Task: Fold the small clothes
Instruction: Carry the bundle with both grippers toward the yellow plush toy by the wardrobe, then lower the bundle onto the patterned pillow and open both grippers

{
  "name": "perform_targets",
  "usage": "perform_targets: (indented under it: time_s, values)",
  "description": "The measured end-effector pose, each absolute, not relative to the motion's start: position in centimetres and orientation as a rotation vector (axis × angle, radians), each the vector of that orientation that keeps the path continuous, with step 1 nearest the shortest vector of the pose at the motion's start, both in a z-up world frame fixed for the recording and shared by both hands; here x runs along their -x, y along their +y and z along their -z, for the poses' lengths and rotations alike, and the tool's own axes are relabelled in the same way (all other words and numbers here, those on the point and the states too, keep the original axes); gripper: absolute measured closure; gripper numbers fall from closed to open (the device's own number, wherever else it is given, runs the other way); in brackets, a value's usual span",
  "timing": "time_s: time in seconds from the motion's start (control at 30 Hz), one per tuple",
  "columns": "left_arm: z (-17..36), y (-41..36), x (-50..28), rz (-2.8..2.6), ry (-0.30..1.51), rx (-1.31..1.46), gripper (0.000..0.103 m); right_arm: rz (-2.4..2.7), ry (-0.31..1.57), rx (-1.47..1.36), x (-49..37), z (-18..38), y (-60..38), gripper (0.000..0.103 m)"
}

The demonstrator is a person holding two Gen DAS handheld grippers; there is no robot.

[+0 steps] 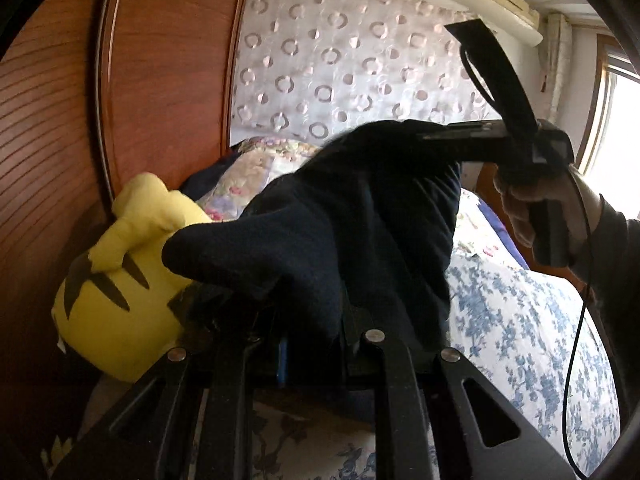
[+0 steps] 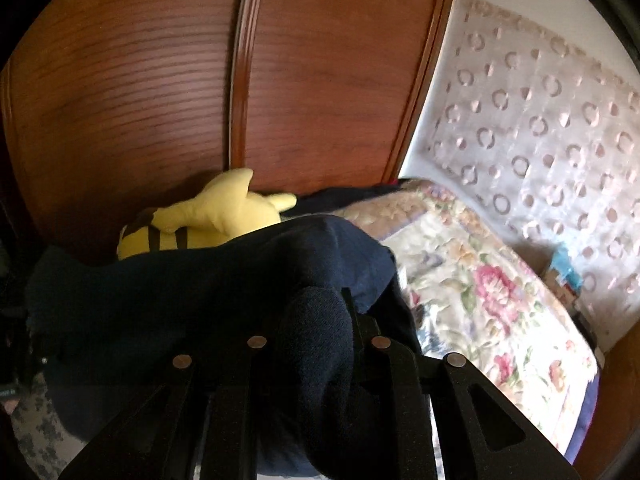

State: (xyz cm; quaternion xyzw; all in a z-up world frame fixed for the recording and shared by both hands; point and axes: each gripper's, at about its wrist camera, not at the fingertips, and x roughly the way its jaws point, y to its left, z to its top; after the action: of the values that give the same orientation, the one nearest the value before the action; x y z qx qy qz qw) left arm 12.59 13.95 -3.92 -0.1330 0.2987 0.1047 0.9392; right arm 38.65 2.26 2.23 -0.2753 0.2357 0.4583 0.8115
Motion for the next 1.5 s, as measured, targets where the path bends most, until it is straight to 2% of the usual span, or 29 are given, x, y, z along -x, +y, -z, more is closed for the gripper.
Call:
perform_targets:
  time_s: [0.1,0.17,0.3,0.57,0.73,0.83,0.9,0.97,1.1,1.2,1.27,1.4,1.5]
  values:
    - [3.9,14.1,-12.9,-0.212,0.61,0.276,0.085,-0.894,0.507,0.53,-40.4,-2.4,1.9,0.057]
    - [3.8,14.2,-13.0,-0.213,0.61,0.274,0.085,-0.862,0.465,0.486,-40.5,-3.3,0.8,0.053]
    - [3.9,14.2,-13.1,-0.219,0.614,0.276,0.085,-0.869,0.389,0.398,-39.5,-4.7,-1.7,0.053]
    - [4.1,14.2,-13.4,-0.22,0.638,0.269,0.085,-0.949,0.584,0.415,-42.6,0.4,-1.1,0.053]
    - [3.8,13.9,-13.6,-0.211,0.644,0.246,0.084,-0.986,0.711,0.238,-48.1,2.7,1.1,0.05]
    - [3.5,13.8,-13.1,-0.21,0.643,0.236,0.076,-0.972,0.7,0.239,-48.7,2.3,1.2,0.05]
    - [3.2,13.7,-12.5,-0.217,0.63,0.222,0.062,-0.943,0.677,0.264,-47.4,1.9,0.9,0.05]
    - [2.7,13.5,-11.7,-0.218,0.611,0.21,0.054,-0.906,0.653,0.267,-46.0,1.3,0.1,0.05]
    - [1.5,12.4,-10.1,-0.218,0.573,0.155,0.022,-0.871,0.599,0.274,-41.1,-0.1,-2.4,0.05]
    - [0.5,11.2,-9.0,-0.221,0.544,0.103,0.016,-0.846,0.555,0.269,-36.1,-0.3,-4.9,0.05]
    - [0.0,10.4,-8.3,-0.208,0.525,0.087,0.015,-0.826,0.536,0.255,-34.5,-0.2,-6.1,0.05]
    - [-0.8,8.6,-7.3,-0.18,0.501,0.062,0.015,-0.773,0.511,0.231,-29.8,-0.7,-9.5,0.041]
    - [-1.0,7.2,-6.9,-0.145,0.501,0.055,0.015,-0.736,0.49,0.209,-26.0,-0.7,-12.1,0.029]
